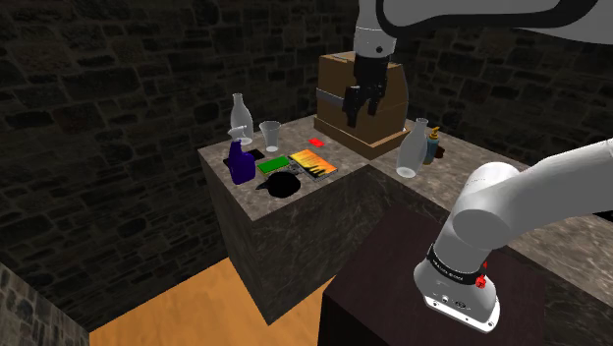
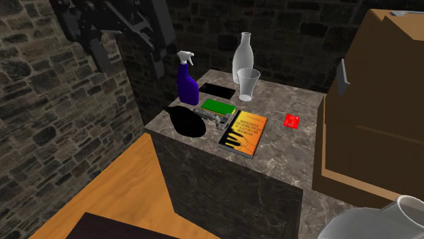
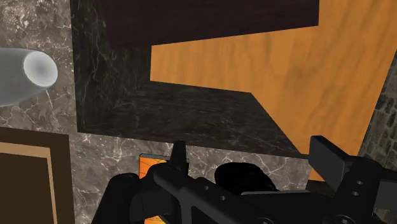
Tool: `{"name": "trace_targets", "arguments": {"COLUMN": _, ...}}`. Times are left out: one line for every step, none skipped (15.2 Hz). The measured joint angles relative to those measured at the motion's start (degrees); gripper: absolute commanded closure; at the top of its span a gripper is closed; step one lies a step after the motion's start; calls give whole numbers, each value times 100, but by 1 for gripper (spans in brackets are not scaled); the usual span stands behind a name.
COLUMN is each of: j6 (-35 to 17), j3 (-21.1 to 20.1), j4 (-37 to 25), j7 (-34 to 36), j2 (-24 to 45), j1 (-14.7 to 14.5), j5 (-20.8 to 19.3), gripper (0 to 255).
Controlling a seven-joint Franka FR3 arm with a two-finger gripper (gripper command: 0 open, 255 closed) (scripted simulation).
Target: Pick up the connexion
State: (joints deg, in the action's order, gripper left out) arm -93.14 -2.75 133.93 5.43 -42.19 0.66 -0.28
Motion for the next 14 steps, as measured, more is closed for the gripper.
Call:
{"name": "trace_targets", "arguments": {"j6": 0, "j3": 0, "j4": 0, "j7": 0, "j2": 0, "j1": 0, "j5": 0, "gripper": 0}}
{"name": "trace_targets", "arguments": {"j6": -94, "j3": 1, "j4": 21, "j7": 11, "j2": 72, "j1": 5, "j5": 7, "gripper": 0}}
{"name": "trace_targets", "arguments": {"j6": -223, "j3": -5, "j4": 53, "j7": 36, "j2": 165, "j1": 9, "j5": 23, "gripper": 0}}
{"name": "trace_targets", "arguments": {"j6": -389, "j3": 9, "j4": 91, "j7": 41, "j2": 288, "j1": 22, "j5": 29, "gripper": 0}}
{"name": "trace_targets", "arguments": {"j6": -572, "j3": 19, "j4": 89, "j7": 51, "j2": 463, "j1": 36, "j5": 36, "gripper": 0}}
{"name": "trace_targets", "arguments": {"j6": -762, "j3": 15, "j4": 134, "j7": 78, "j2": 600, "j1": 41, "j5": 54, "gripper": 0}}
{"name": "trace_targets", "arguments": {"j6": -931, "j3": 12, "j4": 119, "j7": 104, "j2": 774, "j1": 48, "j5": 72, "gripper": 0}}
{"name": "trace_targets", "arguments": {"j6": -1127, "j3": 1, "j4": 103, "j7": 137, "j2": 978, "j1": 51, "j5": 91, "gripper": 0}}
{"name": "trace_targets", "arguments": {"j6": -1303, "j3": -11, "j4": 52, "j7": 173, "j2": 1194, "j1": 54, "j5": 111, "gripper": 0}}
{"name": "trace_targets", "arguments": {"j6": -1516, "j3": -3, "j4": 48, "j7": 183, "j2": 1407, "j1": 67, "j5": 123, "gripper": 0}}
{"name": "trace_targets", "arguments": {"j6": -1647, "j3": -11, "j4": 21, "j7": 214, "j2": 1553, "j1": 68, "j5": 143, "gripper": 0}}
{"name": "trace_targets", "arguments": {"j6": -1801, "j3": 13, "j4": 19, "j7": 202, "j2": 1697, "j1": 85, "j5": 150, "gripper": 0}}
{"name": "trace_targets", "arguments": {"j6": -1990, "j3": 10, "j4": -49, "j7": 225, "j2": 1942, "j1": 90, "j5": 164, "gripper": 0}}
{"name": "trace_targets", "arguments": {"j6": -2162, "j3": 6, "j4": -62, "j7": 249, "j2": 2120, "j1": 92, "j5": 182, "gripper": 0}}
